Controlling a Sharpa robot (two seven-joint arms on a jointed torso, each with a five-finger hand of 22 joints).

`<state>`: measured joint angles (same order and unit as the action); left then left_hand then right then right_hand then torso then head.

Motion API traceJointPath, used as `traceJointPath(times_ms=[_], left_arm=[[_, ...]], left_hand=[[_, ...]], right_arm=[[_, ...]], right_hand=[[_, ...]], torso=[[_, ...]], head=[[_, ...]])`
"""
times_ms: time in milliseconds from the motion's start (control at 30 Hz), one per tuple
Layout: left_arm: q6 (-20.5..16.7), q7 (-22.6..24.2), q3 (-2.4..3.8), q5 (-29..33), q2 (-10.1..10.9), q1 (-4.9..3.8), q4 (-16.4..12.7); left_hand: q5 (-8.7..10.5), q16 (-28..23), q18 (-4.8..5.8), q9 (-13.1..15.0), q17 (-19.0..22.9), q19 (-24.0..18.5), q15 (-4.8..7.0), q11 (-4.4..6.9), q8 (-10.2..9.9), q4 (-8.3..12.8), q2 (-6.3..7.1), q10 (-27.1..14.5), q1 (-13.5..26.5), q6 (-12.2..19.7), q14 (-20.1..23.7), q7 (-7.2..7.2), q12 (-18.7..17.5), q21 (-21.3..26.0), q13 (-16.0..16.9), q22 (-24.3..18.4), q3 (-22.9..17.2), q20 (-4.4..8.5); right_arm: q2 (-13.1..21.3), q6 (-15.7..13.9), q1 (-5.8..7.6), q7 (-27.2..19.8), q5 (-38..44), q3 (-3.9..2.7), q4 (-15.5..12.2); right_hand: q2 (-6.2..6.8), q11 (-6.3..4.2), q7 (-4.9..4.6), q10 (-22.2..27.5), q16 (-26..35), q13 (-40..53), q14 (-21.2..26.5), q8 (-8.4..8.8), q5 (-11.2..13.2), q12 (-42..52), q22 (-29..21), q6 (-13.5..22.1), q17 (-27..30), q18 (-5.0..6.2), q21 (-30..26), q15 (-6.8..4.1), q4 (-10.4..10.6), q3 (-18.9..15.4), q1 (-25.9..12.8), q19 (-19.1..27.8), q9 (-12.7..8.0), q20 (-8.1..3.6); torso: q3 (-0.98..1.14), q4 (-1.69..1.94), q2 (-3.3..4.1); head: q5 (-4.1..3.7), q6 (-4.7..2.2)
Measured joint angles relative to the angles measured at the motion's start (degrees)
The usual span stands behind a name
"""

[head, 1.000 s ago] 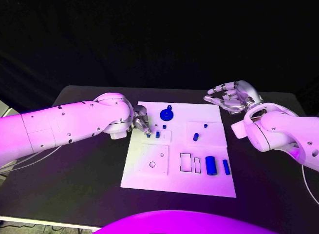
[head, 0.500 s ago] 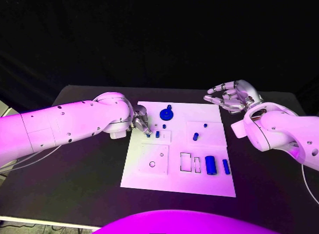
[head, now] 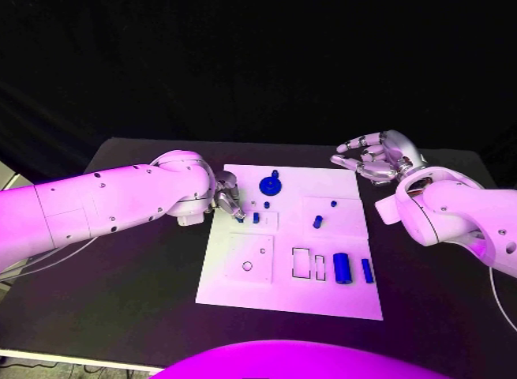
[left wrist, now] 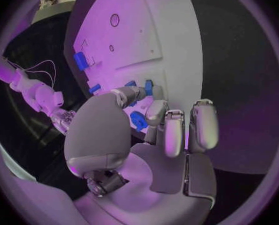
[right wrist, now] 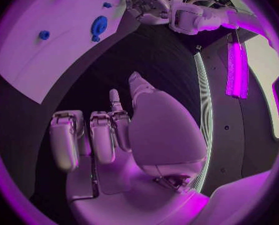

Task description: Assemble the parts on the task board

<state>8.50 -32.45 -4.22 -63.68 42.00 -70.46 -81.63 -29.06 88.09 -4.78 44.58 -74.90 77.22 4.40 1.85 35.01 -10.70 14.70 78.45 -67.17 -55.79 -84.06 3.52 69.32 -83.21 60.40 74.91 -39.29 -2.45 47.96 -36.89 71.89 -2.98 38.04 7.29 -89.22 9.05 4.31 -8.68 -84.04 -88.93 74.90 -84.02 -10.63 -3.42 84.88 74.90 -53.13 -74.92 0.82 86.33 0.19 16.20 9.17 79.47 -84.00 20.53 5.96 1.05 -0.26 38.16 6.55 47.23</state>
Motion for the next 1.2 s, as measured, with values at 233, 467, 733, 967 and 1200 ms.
traceJointPath(times_ms=[233,467,733,967,1200], left_arm=[[-0.5,0.0,-0.02,-0.3,-0.1,0.1,0.0],[-0.9,-0.1,-0.06,-0.4,-0.1,0.15,0.0],[-0.9,-0.1,-0.08,0.0,-0.2,0.18,0.1],[-0.7,-0.1,-0.19,0.7,-0.2,0.28,0.2],[-0.6,-0.1,-0.16,1.2,-0.2,0.27,0.4]], left_hand=[[-1.25,0.2,0.91,-0.1,0.0,0.4,0.0,0.2,0.1,0.2,0.17,0.2,0.3,-0.1,0.0,-0.1,0.3,0.0,0.6,0.0,0.2,-0.01],[-1.74,0.2,0.91,-0.2,0.0,0.6,0.0,0.18,0.1,0.2,0.49,0.6,0.7,-0.6,0.0,-0.38,0.4,-0.2,0.9,0.0,0.2,0.19],[-1.74,0.2,0.9,-0.2,0.0,0.6,0.0,0.29,0.2,0.4,-0.28,1.1,1.9,-0.8,0.0,-0.39,0.7,-0.2,1.6,0.0,0.4,0.19],[-0.85,0.2,0.9,-0.7,0.0,0.8,0.42,0.89,1.1,3.7,-0.36,1.8,4.6,-2.1,0.0,-1.93,1.2,-0.2,2.2,0.0,0.4,-0.02],[-0.52,0.2,0.9,-1.7,0.0,0.8,0.82,0.89,1.0,4.5,-0.73,1.8,6.1,-2.4,0.0,-2.66,1.2,0.1,2.3,0.0,1.6,-0.02]], right_arm=[[0.0,0.0,-0.03,0.0,0.0,0.0,0.0],[0.0,0.0,-0.05,0.0,0.0,0.0,0.0],[0.1,0.0,-0.05,0.0,0.0,0.0,0.0],[0.1,0.0,-0.06,0.0,0.0,0.0,0.0],[0.2,0.0,-0.06,0.0,0.0,0.0,0.0]], right_hand=[[0.0,0.0,0.0,0.0,0.0,0.0,0.0,0.0,0.0,0.0,0.0,0.0,0.0,0.0,0.0,0.0,0.0,0.0,0.0,0.0,0.0,0.0],[0.0,0.0,0.0,0.0,0.0,0.0,0.0,0.0,0.0,0.0,0.0,0.0,0.0,0.0,0.0,0.0,0.0,0.0,0.0,0.0,0.0,0.0],[0.0,0.0,0.0,0.0,0.0,0.0,0.0,0.0,0.0,0.0,0.0,0.0,0.0,0.0,0.0,0.0,0.0,0.0,0.0,0.0,0.0,0.0],[0.0,0.0,-0.2,0.0,0.0,0.0,0.0,0.0,0.0,0.0,0.0,0.2,0.0,0.0,-0.3,0.0,-0.2,-0.2,0.0,0.0,0.0,0.0],[0.0,0.0,-0.19,0.0,0.0,0.0,0.0,0.0,0.0,0.0,0.0,0.2,0.0,0.0,-0.3,0.0,0.0,-0.3,0.0,0.0,0.0,0.0]], torso=[[0.03,-0.03,0.01],[0.07,-0.07,0.03],[0.13,-0.09,0.04],[0.12,-0.09,0.03],[0.1,-0.03,0.03]], head=[[0.05,-0.03],[0.03,0.06],[-0.09,0.15],[-0.12,0.19],[-0.16,0.13]])
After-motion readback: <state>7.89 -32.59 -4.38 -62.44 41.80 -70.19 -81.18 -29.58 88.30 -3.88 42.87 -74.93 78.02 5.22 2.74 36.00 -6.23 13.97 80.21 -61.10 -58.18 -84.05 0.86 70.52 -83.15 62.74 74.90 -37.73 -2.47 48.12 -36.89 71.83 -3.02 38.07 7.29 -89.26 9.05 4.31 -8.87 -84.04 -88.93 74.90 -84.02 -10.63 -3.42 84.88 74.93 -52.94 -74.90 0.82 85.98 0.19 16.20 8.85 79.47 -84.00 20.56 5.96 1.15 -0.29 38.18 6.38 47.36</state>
